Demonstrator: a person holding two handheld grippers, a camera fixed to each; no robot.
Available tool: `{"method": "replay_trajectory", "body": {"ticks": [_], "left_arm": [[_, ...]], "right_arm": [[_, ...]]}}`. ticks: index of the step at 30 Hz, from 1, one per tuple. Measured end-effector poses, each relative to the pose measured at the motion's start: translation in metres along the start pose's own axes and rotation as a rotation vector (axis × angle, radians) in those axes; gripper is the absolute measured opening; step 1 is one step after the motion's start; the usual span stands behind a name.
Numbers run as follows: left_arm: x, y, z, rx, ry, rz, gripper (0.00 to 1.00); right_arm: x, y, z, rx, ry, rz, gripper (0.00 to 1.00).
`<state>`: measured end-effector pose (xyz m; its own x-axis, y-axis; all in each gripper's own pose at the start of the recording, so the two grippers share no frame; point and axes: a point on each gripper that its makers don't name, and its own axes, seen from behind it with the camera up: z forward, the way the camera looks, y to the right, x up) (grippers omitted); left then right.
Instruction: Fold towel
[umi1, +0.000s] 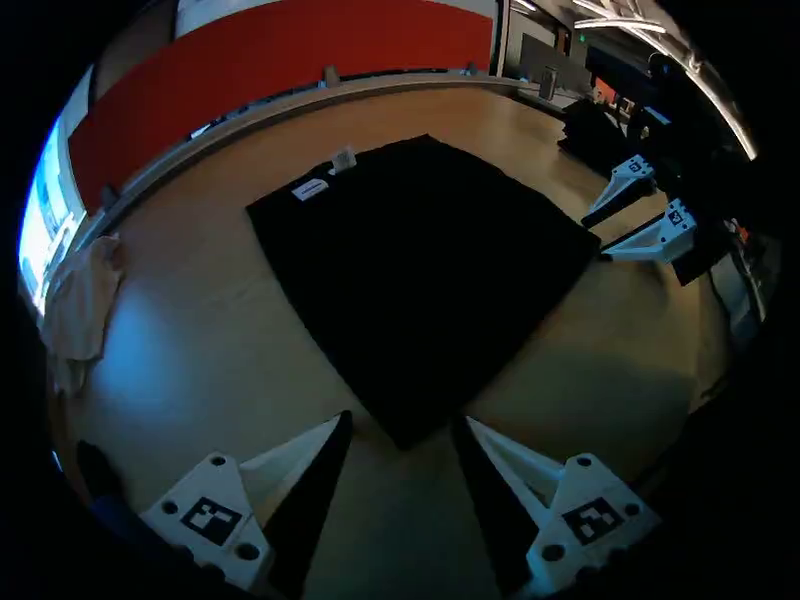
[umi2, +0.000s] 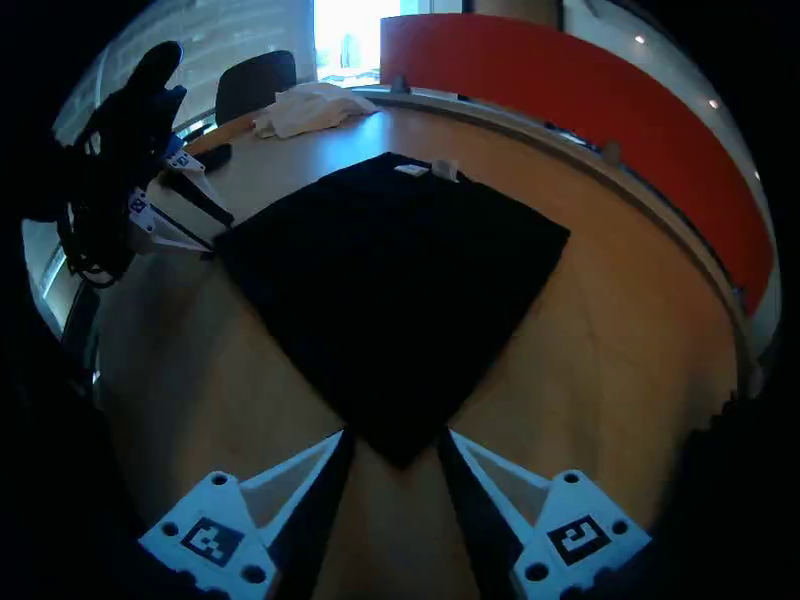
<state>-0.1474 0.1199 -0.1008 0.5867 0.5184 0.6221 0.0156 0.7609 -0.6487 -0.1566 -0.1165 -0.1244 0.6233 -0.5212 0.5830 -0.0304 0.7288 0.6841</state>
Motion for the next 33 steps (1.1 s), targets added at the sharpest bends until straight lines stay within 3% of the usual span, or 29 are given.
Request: {"method": "replay_trajectory", "body": {"ticks": [8, 12, 18, 24, 33], "left_arm": [[-0.001, -0.004, 0.001, 0.027, -0.007, -0.011, 0.54], [-0.001, 0.000, 0.000, 0.028, -0.006, -0.008, 0.39], [-0.001, 0.003, 0.000, 0.035, -0.005, -0.014, 0.24], [0.000, 0.003, 0.000, 0.044, -0.001, -0.025, 0.16], [0.005, 0.008, -0.005, 0.040, 0.021, -0.061, 0.14]], "right_arm": [[0.000, -0.003, -0.001, 0.004, 0.001, 0.009, 0.37], [0.000, -0.001, -0.001, -0.002, 0.001, 0.018, 0.31], [0.001, 0.001, -0.001, -0.011, 0.001, 0.019, 0.23], [0.006, 0.001, -0.002, -0.021, 0.017, 0.026, 0.18], [0.016, 0.005, -0.009, -0.030, 0.046, 0.048, 0.17]]}}
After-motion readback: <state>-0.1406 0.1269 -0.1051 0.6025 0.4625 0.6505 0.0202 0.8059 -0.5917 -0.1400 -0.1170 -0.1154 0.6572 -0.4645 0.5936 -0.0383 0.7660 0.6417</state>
